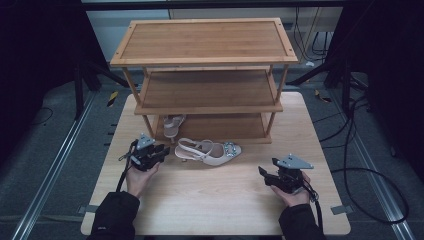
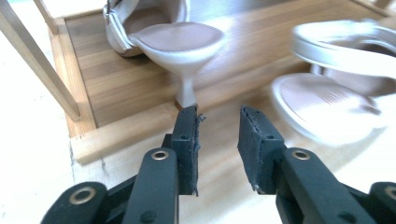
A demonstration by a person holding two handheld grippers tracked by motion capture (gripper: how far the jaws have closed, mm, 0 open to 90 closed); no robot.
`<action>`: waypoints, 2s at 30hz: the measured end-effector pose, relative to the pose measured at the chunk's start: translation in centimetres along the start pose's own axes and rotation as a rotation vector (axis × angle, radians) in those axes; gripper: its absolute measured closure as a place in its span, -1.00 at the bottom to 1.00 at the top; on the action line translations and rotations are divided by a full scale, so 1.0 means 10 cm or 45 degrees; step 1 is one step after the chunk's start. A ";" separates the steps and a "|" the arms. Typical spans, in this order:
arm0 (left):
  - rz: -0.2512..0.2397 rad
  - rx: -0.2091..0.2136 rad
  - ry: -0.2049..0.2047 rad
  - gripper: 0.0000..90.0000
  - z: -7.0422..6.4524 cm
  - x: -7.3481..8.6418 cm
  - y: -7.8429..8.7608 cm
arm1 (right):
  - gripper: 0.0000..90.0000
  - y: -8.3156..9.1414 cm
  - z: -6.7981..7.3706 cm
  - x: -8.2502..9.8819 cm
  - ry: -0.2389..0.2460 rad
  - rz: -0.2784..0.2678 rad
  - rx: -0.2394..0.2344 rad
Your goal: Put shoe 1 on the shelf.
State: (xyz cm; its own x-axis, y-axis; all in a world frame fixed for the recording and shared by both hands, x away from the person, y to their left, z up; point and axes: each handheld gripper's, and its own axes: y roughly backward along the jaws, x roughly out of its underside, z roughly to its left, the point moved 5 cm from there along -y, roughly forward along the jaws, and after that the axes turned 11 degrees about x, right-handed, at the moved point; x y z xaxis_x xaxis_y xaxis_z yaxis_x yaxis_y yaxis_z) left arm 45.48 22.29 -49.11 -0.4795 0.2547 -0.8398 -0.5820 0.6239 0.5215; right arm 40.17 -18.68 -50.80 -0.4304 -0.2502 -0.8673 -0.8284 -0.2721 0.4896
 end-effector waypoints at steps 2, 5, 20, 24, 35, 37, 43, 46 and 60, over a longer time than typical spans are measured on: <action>-0.008 0.047 -0.021 0.46 -0.07 0.02 0.07 | -0.18 0.01 0.01 0.00 0.002 -0.001 -0.002; -0.029 0.105 -0.055 0.26 -0.15 0.03 0.12 | -0.19 0.01 0.00 0.00 0.002 0.001 -0.001; -0.005 0.238 -0.140 -0.22 -0.25 0.04 -0.29 | -0.22 -0.01 -0.02 0.02 0.002 0.011 0.007; 0.001 0.253 -0.138 -0.12 -0.25 0.04 -0.28 | -0.22 -0.01 -0.01 0.01 0.006 0.009 0.006; 0.084 0.227 -0.125 0.04 -0.52 0.16 -0.06 | -0.22 0.00 -0.02 0.01 0.000 0.007 0.007; 0.078 0.224 -0.118 0.06 -0.59 0.20 -0.03 | -0.22 0.00 -0.02 0.01 0.000 0.006 0.010; 0.064 0.201 -0.119 0.08 -0.72 0.26 0.02 | -0.22 0.01 -0.03 0.01 -0.012 0.006 0.013; 0.063 0.201 -0.116 0.08 -0.75 0.27 0.03 | -0.22 0.01 -0.03 0.01 -0.013 0.005 0.015; 0.043 0.242 -0.165 -0.37 -0.75 0.21 -0.27 | -0.24 -0.03 -0.03 0.02 -0.010 0.014 0.015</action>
State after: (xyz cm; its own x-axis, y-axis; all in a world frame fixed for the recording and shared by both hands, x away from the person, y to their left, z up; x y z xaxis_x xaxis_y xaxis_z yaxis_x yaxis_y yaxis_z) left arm 41.07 15.60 -51.12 -0.4014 0.3628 -0.8410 -0.4268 0.7383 0.5222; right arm 40.42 -18.94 -51.06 -0.4424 -0.2459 -0.8624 -0.8278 -0.2581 0.4982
